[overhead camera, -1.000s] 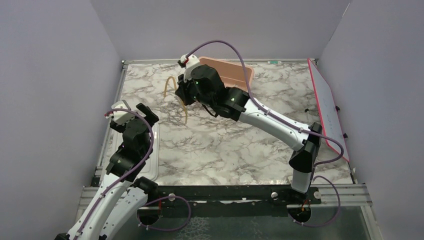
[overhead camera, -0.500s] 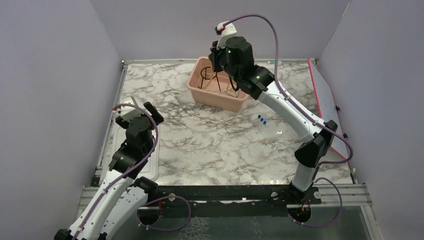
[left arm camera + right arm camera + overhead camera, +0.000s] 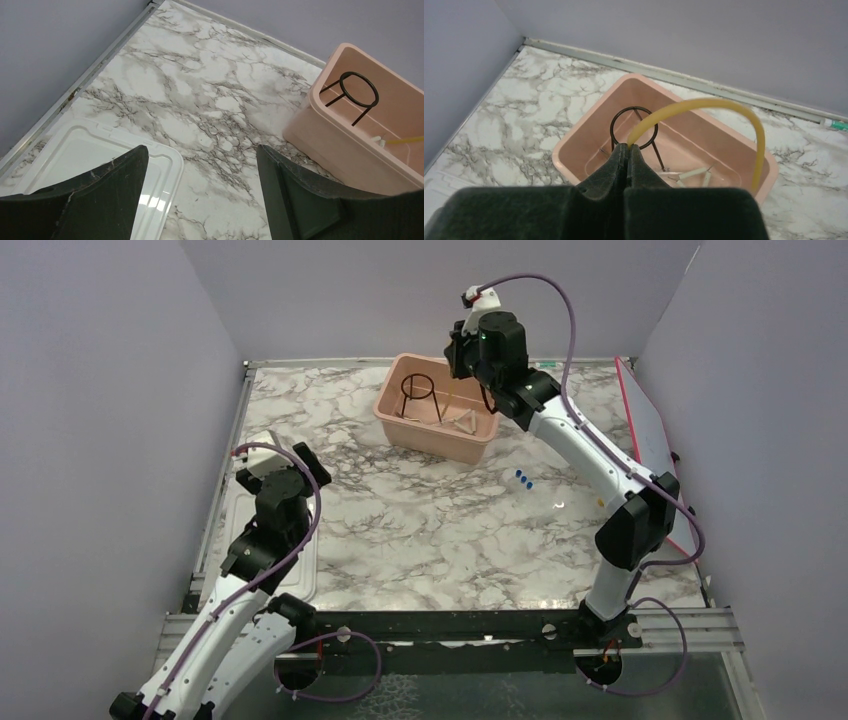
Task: Organize the chemistry lab equipment
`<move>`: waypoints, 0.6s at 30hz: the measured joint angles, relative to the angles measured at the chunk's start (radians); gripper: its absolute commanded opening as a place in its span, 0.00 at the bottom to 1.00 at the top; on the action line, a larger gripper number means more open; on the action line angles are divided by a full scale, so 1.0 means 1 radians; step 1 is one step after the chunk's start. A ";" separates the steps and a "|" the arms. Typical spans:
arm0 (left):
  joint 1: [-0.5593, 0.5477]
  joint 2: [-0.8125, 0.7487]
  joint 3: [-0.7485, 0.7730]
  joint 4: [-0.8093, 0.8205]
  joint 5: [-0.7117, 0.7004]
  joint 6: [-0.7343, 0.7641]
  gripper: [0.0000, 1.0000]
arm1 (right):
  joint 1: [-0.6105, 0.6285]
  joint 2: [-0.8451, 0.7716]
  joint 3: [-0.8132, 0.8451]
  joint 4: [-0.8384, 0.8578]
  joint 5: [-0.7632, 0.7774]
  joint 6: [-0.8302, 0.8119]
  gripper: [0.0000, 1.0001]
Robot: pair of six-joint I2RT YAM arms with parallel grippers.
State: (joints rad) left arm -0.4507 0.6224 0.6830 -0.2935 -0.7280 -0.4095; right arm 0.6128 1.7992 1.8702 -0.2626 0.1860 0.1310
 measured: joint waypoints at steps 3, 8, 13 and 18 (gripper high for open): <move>0.000 0.003 0.000 0.000 0.003 0.003 0.82 | -0.006 0.001 -0.066 0.024 -0.023 0.008 0.01; 0.000 0.009 -0.001 0.001 0.005 0.004 0.82 | -0.006 0.002 -0.114 0.034 -0.053 0.029 0.01; 0.000 0.010 -0.002 0.001 0.006 0.006 0.82 | -0.006 0.001 -0.168 0.080 -0.070 0.057 0.01; 0.000 0.010 -0.002 0.001 0.006 0.006 0.82 | -0.008 0.002 -0.237 0.082 -0.068 0.090 0.01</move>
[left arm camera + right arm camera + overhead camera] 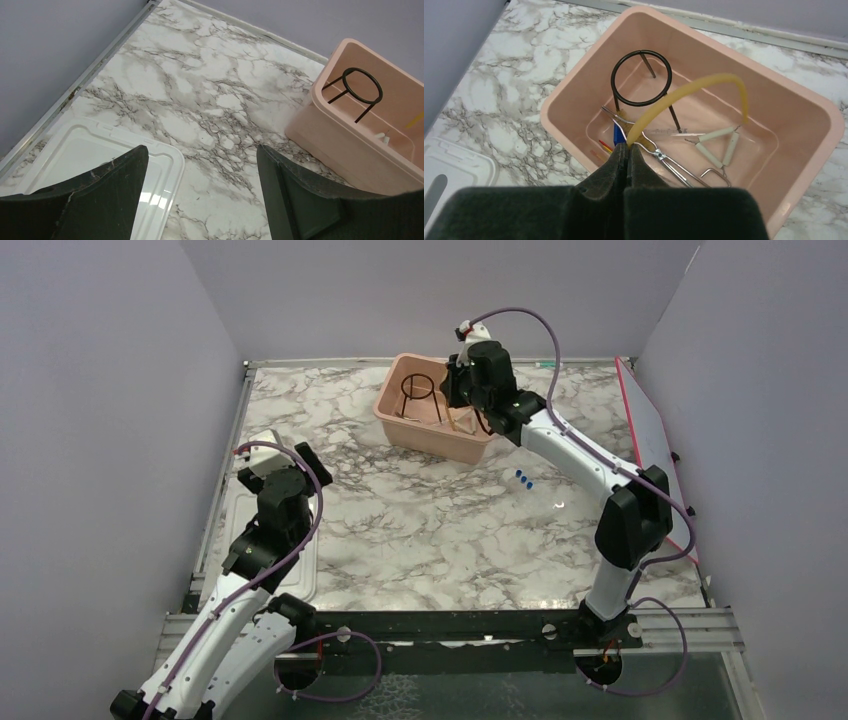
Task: Organize the chemistry lab equipment
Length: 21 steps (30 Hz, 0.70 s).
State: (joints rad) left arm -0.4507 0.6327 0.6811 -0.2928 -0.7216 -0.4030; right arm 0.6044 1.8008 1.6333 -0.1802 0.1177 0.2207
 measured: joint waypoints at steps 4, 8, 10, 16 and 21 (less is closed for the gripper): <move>0.004 0.000 -0.002 0.001 0.001 0.000 0.82 | -0.010 0.001 -0.019 0.000 0.006 0.028 0.01; 0.005 0.002 -0.003 0.008 0.008 0.001 0.82 | -0.026 0.020 -0.020 0.000 0.020 0.051 0.01; 0.005 0.002 -0.003 0.010 0.013 0.001 0.82 | -0.034 0.043 -0.016 0.000 0.025 0.057 0.02; 0.005 0.011 -0.006 0.023 0.022 0.004 0.82 | -0.059 0.180 0.045 -0.043 0.031 0.075 0.16; 0.005 0.045 -0.006 0.027 0.032 0.005 0.82 | -0.063 0.240 0.100 -0.106 0.035 0.093 0.33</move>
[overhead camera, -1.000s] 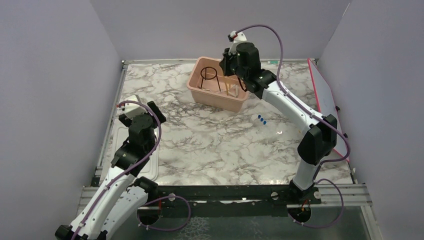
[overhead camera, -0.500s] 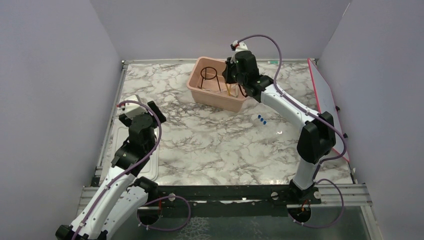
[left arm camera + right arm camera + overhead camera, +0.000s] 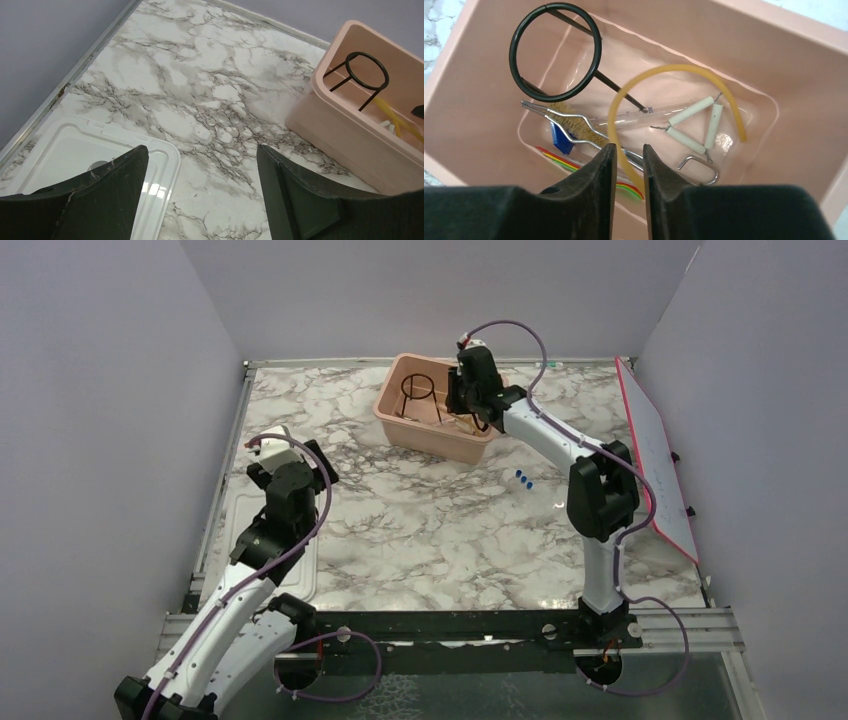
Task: Organize the chemistry lab equipment
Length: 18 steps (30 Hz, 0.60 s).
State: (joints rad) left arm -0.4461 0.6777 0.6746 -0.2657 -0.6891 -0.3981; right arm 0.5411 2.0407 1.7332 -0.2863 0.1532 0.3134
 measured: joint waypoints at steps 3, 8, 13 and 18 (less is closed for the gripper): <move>0.000 0.035 0.000 0.002 0.010 0.002 0.83 | -0.001 0.000 0.025 -0.007 0.000 0.004 0.37; 0.002 0.097 0.000 -0.005 0.012 0.003 0.85 | -0.001 -0.034 0.038 -0.018 -0.001 0.005 0.38; 0.008 0.196 0.023 -0.054 0.012 -0.009 0.86 | -0.001 -0.150 -0.017 -0.032 -0.023 0.011 0.38; 0.052 0.330 0.092 -0.141 0.042 -0.032 0.89 | -0.001 -0.340 -0.171 -0.019 -0.109 0.046 0.38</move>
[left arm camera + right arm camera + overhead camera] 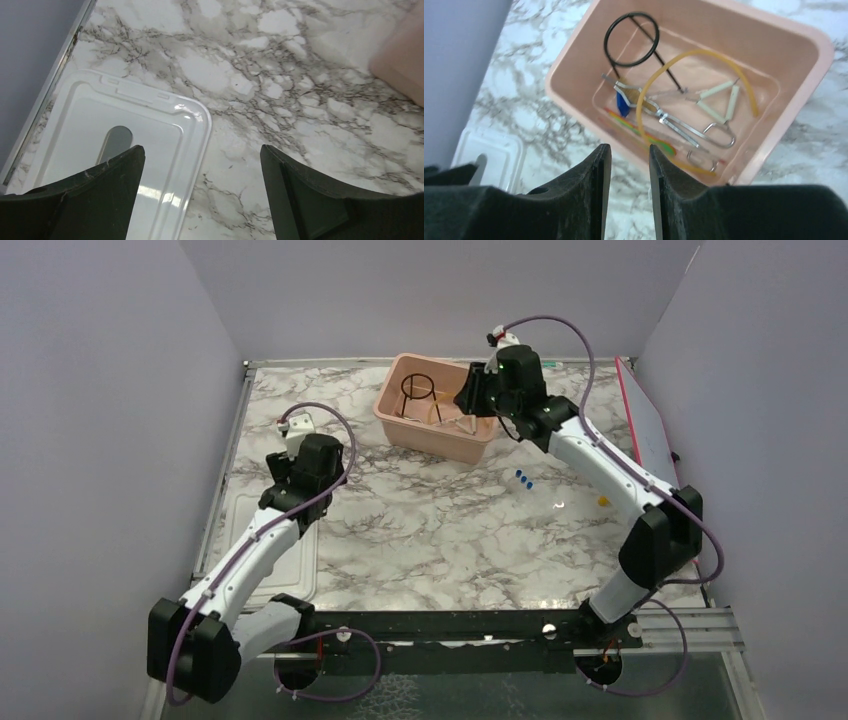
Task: Organize the chemistry lab equipment
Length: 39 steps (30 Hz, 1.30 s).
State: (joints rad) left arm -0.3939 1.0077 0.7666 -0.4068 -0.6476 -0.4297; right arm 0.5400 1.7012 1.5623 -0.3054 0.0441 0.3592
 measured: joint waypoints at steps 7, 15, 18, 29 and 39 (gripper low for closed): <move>0.203 0.180 0.032 -0.092 0.204 0.026 0.69 | 0.002 -0.147 -0.224 0.039 -0.191 0.069 0.34; 0.259 0.309 0.048 -0.112 0.393 0.043 0.51 | 0.015 -0.167 -0.345 0.068 -0.309 0.114 0.30; 0.267 0.354 0.063 -0.112 0.397 0.061 0.49 | 0.015 -0.196 -0.375 0.085 -0.327 0.123 0.30; 0.312 0.466 0.097 -0.116 0.435 0.121 0.36 | 0.015 -0.238 -0.401 0.126 -0.351 0.123 0.29; 0.312 0.526 0.098 -0.116 0.451 0.143 0.21 | 0.015 -0.237 -0.412 0.127 -0.356 0.123 0.29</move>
State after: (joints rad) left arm -0.0814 1.5337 0.8642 -0.5224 -0.1970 -0.2871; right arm 0.5552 1.4639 1.1507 -0.1783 -0.3122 0.4824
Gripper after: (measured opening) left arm 0.310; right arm 0.287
